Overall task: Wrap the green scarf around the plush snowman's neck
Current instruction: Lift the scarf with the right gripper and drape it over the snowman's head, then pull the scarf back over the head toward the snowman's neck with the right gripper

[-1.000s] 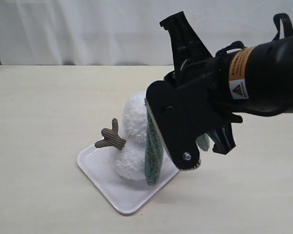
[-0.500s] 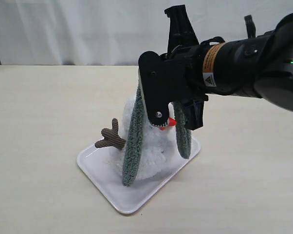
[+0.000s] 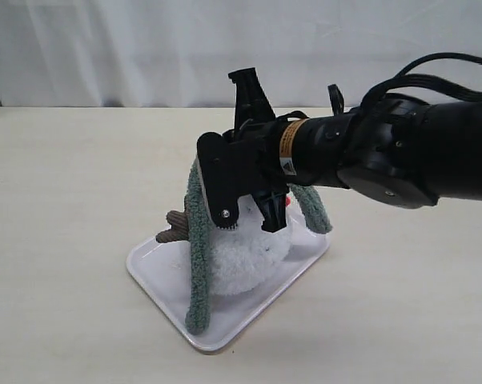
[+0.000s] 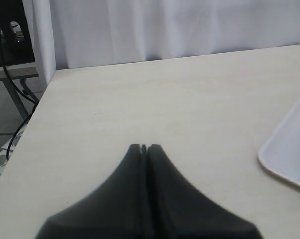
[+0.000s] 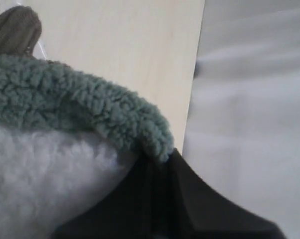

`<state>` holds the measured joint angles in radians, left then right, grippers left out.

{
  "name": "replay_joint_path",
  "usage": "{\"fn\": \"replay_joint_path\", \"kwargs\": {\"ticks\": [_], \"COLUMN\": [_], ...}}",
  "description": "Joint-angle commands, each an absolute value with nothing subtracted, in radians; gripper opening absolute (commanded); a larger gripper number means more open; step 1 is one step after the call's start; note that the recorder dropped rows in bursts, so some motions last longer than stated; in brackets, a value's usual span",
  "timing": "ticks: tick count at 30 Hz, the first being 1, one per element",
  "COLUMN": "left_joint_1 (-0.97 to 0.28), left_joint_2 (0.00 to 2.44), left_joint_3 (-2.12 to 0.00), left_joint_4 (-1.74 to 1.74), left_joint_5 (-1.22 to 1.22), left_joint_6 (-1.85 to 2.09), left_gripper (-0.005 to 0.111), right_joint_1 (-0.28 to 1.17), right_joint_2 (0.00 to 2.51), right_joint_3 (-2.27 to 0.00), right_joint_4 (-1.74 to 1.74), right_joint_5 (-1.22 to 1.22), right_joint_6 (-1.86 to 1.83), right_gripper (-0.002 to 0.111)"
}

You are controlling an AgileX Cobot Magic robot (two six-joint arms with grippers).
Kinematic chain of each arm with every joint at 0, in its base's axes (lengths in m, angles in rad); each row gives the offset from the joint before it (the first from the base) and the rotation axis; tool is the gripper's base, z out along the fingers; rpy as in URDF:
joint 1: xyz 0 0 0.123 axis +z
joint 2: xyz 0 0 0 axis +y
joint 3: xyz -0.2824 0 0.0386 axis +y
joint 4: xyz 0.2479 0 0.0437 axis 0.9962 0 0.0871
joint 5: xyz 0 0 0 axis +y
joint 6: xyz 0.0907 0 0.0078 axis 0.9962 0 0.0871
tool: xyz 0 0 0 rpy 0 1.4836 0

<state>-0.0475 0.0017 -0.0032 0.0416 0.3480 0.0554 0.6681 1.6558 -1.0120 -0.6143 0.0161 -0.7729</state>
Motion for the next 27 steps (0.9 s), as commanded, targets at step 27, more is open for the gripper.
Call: {"fn": "replay_joint_path", "kwargs": {"ticks": [27], "left_joint_1": [-0.046], "left_joint_2": [0.0], "left_joint_3": [0.0], "left_joint_4": [0.041], "left_joint_5": [0.332], "left_joint_6": [0.054], "left_gripper": [0.0], "right_joint_1": [0.579], "right_joint_2": [1.758], "right_joint_3": [-1.015], "right_joint_4": [-0.614], "right_joint_5": [-0.023], "right_joint_6": [-0.674], "right_gripper": [0.004]}}
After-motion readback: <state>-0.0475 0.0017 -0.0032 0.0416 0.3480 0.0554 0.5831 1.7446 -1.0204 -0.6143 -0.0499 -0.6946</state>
